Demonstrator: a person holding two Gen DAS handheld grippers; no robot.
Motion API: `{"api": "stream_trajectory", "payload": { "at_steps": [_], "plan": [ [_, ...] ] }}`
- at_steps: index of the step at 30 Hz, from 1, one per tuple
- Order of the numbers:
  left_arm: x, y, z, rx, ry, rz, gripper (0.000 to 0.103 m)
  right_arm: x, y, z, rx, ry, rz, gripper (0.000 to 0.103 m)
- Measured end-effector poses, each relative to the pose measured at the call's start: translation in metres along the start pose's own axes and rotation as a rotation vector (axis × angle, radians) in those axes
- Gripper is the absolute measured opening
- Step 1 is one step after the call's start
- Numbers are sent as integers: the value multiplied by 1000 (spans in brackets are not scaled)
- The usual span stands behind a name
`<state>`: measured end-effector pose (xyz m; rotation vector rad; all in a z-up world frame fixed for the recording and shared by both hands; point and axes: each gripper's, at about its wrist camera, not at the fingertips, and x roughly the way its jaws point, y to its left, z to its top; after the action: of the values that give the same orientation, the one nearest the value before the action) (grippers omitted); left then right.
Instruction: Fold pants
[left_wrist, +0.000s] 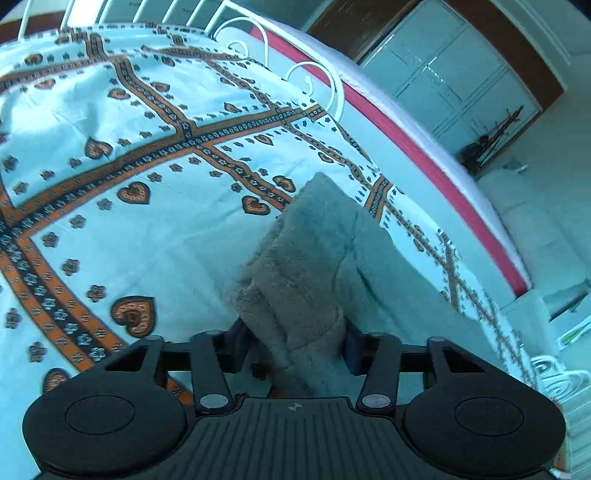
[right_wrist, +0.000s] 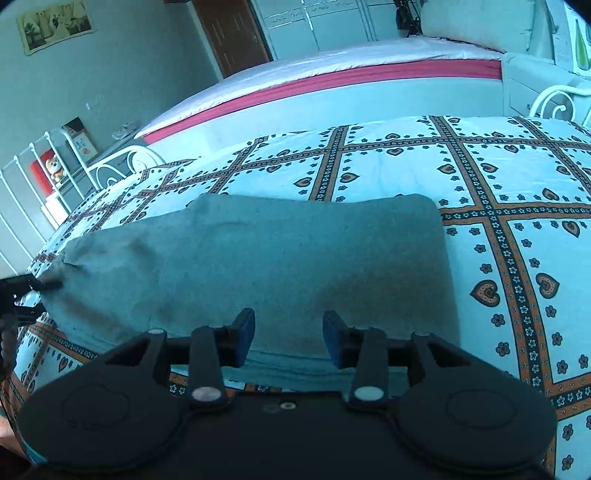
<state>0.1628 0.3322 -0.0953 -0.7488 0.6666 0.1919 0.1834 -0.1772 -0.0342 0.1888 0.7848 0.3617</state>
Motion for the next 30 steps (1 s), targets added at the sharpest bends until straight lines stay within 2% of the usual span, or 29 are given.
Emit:
{"api": "stream_trajectory", "payload": {
  "at_steps": [3,6,8,10,12,15,17,18,19,21,24,26,30],
  "plan": [
    [-14,-3,5,-28,-45,-60,32,-2,-2,0,15,-8,-7,33],
    [-35,-34,7,55,-118,-104,31,-8,-5,0,17,-42,-42,33],
    [-53,-72,8,168,-165,-156,31,-12,-15,4,55,-62,-67,33],
    [-72,-121,0,291,-215,-239,31,-22,-29,8,116,-95,-67,33],
    [-79,-175,-15,387,-231,-328,31,-36,-42,9,147,-132,-86,33],
    [-70,-266,-61,560,-170,-482,31,-56,-66,7,196,-159,-112,35],
    [-48,-315,-107,671,-32,-591,36,-69,-82,1,224,-167,-131,37],
    [-37,-331,-129,701,28,-636,49,-74,-91,-3,239,-165,-135,38],
    [-27,-338,-147,699,57,-664,70,-78,-99,-7,259,-163,-143,39],
    [-14,-340,-167,698,64,-583,84,-86,-112,-12,307,-170,-162,41],
    [-7,-320,-159,627,81,-515,84,-90,-119,-16,331,-181,-150,41],
    [-8,-308,-149,623,62,-444,84,-86,-117,-17,322,-171,-133,42],
    [-9,-276,-129,562,35,-333,84,-73,-108,-19,362,-143,-37,42]
  ]
}}
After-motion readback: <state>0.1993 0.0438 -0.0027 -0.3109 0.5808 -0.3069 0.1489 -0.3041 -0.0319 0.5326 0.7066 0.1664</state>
